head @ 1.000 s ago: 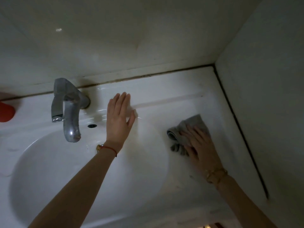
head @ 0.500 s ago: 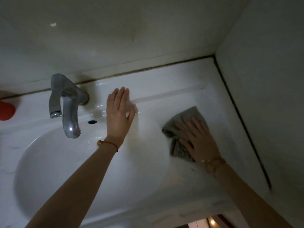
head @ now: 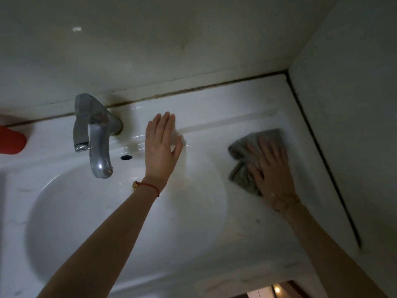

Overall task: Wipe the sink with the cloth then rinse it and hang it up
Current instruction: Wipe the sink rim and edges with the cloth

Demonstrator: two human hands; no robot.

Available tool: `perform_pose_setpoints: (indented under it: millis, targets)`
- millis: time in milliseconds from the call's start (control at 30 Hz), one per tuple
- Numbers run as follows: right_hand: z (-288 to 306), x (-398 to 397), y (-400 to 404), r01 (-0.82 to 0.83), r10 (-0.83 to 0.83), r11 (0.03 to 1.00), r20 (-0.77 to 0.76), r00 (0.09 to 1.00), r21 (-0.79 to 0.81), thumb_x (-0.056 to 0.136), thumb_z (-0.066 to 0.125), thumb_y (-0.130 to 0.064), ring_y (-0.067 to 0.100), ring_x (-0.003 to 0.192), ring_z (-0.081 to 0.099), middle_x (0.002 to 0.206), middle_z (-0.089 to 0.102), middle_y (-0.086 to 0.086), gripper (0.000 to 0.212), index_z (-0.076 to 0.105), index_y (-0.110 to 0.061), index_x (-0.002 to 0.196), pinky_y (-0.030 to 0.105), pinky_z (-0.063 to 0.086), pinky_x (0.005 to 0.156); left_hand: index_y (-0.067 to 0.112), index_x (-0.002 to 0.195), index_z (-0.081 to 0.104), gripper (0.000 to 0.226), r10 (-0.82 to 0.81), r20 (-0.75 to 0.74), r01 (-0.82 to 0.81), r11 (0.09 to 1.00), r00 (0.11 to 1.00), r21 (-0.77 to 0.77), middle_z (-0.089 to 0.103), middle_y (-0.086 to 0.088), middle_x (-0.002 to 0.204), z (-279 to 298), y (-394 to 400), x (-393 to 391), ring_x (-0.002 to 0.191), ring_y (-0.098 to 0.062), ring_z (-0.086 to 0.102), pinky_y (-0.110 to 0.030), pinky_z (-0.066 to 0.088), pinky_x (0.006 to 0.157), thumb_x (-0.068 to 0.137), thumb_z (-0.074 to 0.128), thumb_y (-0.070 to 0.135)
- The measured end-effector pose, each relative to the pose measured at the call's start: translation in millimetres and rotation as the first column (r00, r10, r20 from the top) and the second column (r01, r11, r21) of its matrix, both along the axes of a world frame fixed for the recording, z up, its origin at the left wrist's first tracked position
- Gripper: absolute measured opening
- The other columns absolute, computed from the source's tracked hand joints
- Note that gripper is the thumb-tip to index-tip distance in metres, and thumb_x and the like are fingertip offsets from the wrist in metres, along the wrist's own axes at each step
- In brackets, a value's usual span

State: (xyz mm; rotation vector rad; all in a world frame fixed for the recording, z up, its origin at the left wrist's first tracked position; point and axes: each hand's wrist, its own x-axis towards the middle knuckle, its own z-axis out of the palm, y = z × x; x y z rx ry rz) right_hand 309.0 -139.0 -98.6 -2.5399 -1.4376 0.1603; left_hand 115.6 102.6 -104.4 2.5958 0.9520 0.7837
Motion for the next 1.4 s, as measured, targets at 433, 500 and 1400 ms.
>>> perform_pose_setpoints:
  millis: [433,500,1400]
  targets:
    - [0.5,2.4,-5.6,-0.143,0.144,0.99,-0.029,0.989,0.015,0.1,0.032,-0.038,0.032,0.143,0.026,0.156,0.031,0.005,0.052,0.028,-0.025,0.15,0.048,0.014,0.119,0.004,0.148,0.043,0.052,-0.014,-0.007,0.014,1.0,1.0,-0.006,0.045,-0.012,0.153,-0.7,0.0,-0.8,0.147,-0.029,0.033,-0.05,0.024,0.122,0.1,0.056,0.021]
    - [0.4,17.9,19.9,0.076,-0.075,0.996,-0.029,0.997,0.049,0.098,0.033,-0.038,0.035,0.14,0.031,0.154,0.034,0.011,0.053,0.034,-0.019,0.149,0.047,0.017,0.118,0.004,0.147,0.043,0.052,-0.013,-0.006,0.013,1.0,1.0,-0.01,0.045,-0.011,0.153,-0.5,0.1,-1.0,0.147,-0.029,0.033,-0.049,0.023,0.123,0.1,0.055,0.021]
    - [-1.5,0.8,5.8,-0.072,0.072,0.997,-0.028,0.997,0.018,0.1,0.026,-0.039,0.034,0.143,0.027,0.157,0.03,0.007,0.052,0.028,-0.024,0.15,0.051,0.016,0.118,0.003,0.147,0.044,0.051,0.003,0.013,-0.003,1.0,1.0,0.008,0.046,-0.012,0.151,-3.1,0.4,0.5,0.146,-0.03,0.035,-0.05,0.024,0.122,0.1,0.056,0.02]
